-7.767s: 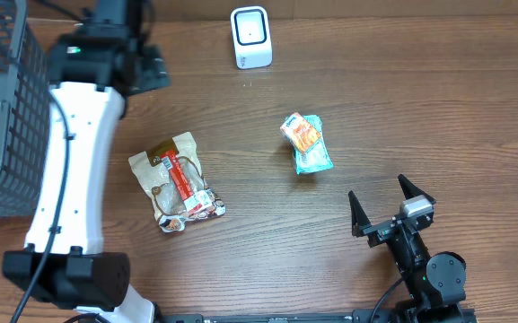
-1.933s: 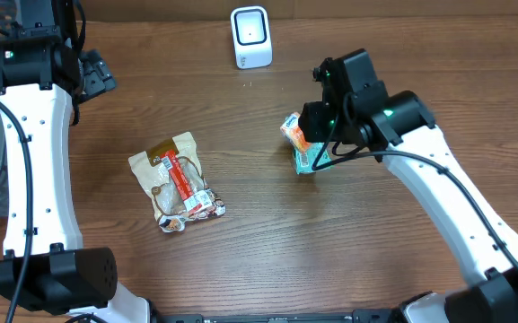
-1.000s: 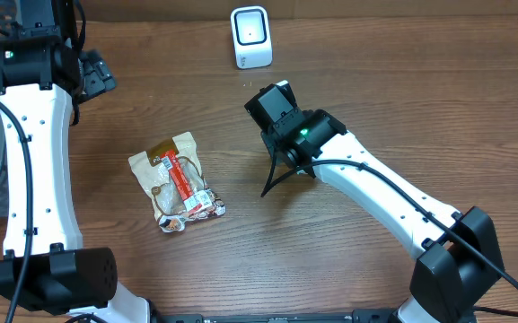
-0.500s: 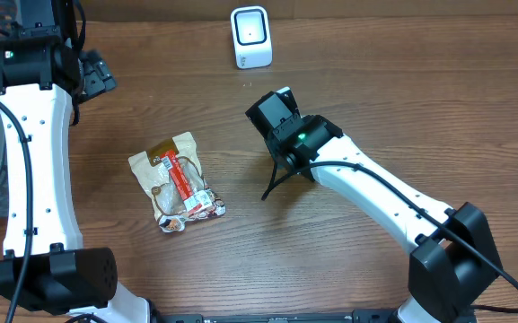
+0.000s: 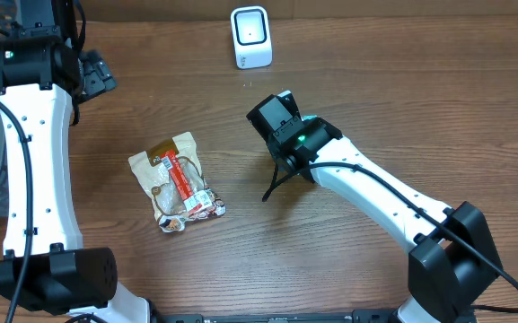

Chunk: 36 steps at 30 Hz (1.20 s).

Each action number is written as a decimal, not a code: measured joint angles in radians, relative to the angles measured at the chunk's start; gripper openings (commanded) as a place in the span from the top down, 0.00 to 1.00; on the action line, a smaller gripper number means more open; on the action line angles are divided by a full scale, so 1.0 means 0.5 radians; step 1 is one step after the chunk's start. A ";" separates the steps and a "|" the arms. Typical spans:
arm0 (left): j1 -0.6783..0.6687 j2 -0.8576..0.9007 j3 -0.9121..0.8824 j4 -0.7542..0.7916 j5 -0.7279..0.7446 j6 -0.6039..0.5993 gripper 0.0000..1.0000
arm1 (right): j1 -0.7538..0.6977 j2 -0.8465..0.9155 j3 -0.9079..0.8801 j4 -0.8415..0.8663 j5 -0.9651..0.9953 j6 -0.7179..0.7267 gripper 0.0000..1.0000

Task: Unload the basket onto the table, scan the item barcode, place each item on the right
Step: 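Lower the right gripper and grasp the orange Kleenex pack, then carry the Kleenex pack left with the right gripper beside the snack bag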

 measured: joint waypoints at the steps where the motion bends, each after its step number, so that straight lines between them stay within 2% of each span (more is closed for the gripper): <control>1: 0.000 0.000 0.000 0.000 0.000 0.000 0.00 | 0.000 0.000 0.000 0.000 -0.001 -0.001 0.65; 5: 0.000 0.000 0.000 0.000 0.000 -0.001 0.00 | 0.000 0.000 0.000 -0.001 -0.002 -0.001 0.68; 8: 0.000 0.000 0.000 0.000 0.001 0.000 0.00 | -0.001 0.000 0.000 0.001 0.005 -0.005 0.96; 19: 0.000 0.000 0.000 0.000 0.001 0.000 0.00 | 0.000 -0.010 0.009 -0.021 0.060 -0.007 0.96; 25: 0.000 0.000 0.000 0.000 0.001 0.000 0.00 | 0.000 -0.159 0.054 -0.034 0.021 0.053 0.96; 30: 0.000 0.000 0.000 0.000 0.001 0.000 0.00 | -0.002 -0.385 0.103 0.065 -0.283 0.160 0.96; 36: 0.000 0.000 0.000 0.000 0.001 -0.001 0.00 | -0.020 -0.386 0.118 0.216 -0.802 0.422 0.96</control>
